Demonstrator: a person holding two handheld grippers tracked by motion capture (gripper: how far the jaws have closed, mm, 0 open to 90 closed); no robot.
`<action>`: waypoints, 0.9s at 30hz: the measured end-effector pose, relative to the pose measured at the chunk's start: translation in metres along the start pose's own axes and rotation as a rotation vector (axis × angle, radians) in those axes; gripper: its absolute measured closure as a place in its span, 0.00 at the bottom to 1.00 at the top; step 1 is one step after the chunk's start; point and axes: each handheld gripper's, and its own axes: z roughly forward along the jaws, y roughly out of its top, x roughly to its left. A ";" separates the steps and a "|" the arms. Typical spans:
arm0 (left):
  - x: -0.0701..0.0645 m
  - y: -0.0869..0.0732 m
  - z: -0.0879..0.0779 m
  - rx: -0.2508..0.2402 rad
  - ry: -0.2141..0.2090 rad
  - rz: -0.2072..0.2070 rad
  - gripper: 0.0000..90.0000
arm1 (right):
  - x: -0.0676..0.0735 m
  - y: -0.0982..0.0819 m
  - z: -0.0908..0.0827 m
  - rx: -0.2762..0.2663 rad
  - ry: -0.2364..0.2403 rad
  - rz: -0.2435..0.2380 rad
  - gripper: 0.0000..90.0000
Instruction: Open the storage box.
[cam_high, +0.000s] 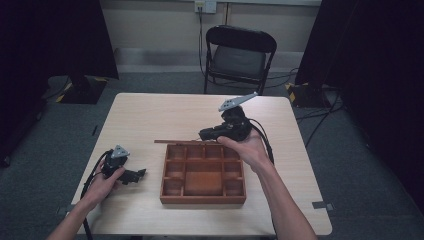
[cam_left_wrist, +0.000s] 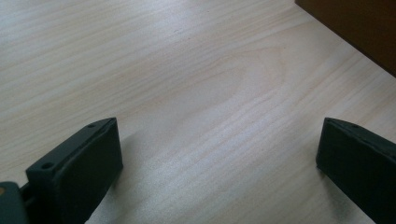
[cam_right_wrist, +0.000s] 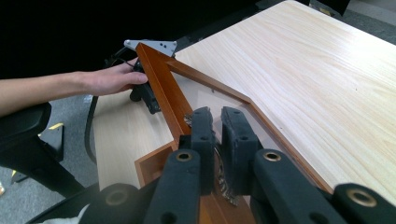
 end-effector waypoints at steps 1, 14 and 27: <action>0.000 0.000 0.000 0.001 0.000 0.001 0.00 | 0.000 0.000 0.000 -0.002 0.001 0.002 0.93; 0.000 0.000 0.000 0.002 -0.001 0.000 0.00 | -0.001 0.000 0.000 -0.003 0.006 0.002 0.93; 0.000 0.000 0.000 0.001 -0.001 0.000 0.00 | -0.001 0.000 0.000 0.000 0.014 0.002 0.93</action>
